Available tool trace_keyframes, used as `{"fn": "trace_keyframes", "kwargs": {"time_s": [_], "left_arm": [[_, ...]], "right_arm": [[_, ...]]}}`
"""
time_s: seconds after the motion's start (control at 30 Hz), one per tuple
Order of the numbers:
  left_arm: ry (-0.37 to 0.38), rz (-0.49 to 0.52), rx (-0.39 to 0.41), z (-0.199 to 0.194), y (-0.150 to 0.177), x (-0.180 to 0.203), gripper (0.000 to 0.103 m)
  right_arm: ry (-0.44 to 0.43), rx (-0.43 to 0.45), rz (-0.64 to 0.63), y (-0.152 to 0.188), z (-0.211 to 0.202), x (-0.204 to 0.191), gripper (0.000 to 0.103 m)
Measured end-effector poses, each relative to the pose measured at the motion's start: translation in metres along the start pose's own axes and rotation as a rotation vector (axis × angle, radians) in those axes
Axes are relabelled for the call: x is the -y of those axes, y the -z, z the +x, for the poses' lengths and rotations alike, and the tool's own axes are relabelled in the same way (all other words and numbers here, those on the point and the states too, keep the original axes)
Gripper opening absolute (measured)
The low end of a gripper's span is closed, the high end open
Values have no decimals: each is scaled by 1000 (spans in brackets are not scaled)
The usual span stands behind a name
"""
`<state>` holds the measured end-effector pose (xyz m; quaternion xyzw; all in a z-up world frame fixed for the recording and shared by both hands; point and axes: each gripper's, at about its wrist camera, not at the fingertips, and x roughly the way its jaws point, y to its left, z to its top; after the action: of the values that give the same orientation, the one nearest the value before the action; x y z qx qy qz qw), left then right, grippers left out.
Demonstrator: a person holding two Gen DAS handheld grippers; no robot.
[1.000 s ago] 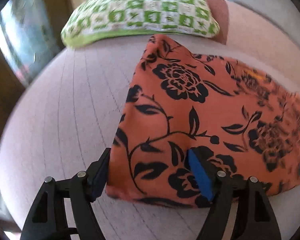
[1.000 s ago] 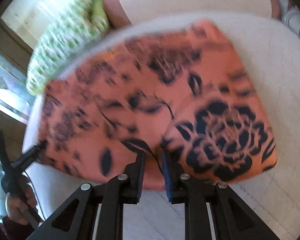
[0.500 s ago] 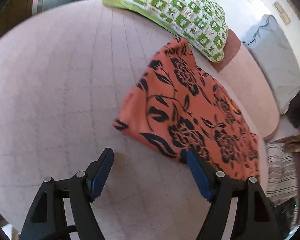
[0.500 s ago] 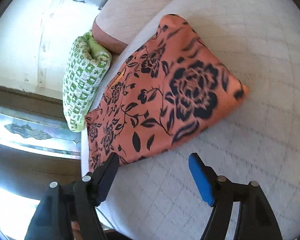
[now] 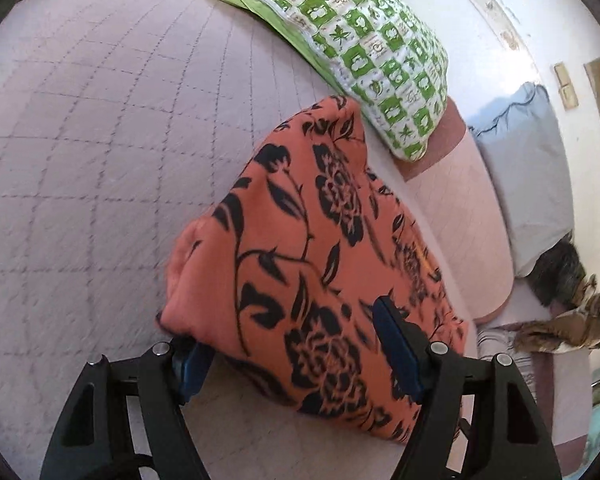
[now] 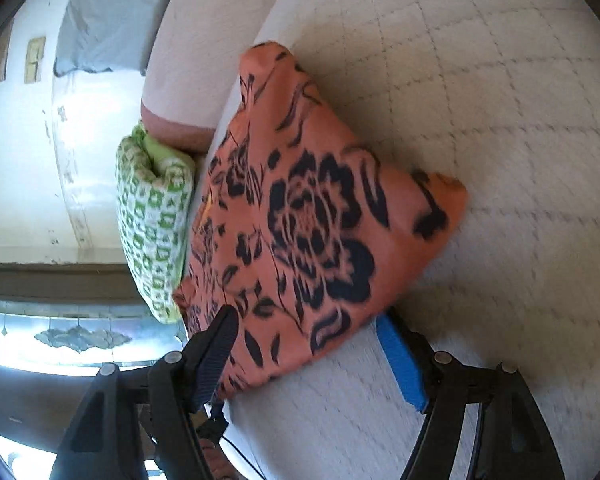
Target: Fold small clothes
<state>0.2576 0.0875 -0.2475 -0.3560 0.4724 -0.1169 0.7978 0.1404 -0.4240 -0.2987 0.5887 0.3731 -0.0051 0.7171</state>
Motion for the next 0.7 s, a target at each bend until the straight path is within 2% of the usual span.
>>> {"fn": "trace_keyframes", "kwargs": {"time_s": [0.1,0.17,0.23,0.3,0.33,0.37,0.43,0.57,0.7], "left_arm": [[8,-3,6,5,0,2,59],[-9,2,10,9,0,2,40],[-27,18,13,11,0,2,30],[-27,26,21,12,0,3,28],[-27,34,27,13,0,4,24],[-30,50,33,12,0,6,22],[-27,66,46,10,1,8,20],[-3,99,73,-1,2,12,17],[22,113,90,-17,8,13,15]], "right_arm": [[-30,42,31,-8,4,3,74],[-45,74,38,-12,5,2,74],[-38,105,29,-14,6,0,66],[-15,118,16,-17,9,-1,56],[1,124,6,-18,10,-1,41],[16,125,-3,-20,12,0,32],[22,134,-16,-21,11,0,29],[61,184,-146,-12,1,-22,25],[72,231,-217,-2,-15,-34,21]]}}
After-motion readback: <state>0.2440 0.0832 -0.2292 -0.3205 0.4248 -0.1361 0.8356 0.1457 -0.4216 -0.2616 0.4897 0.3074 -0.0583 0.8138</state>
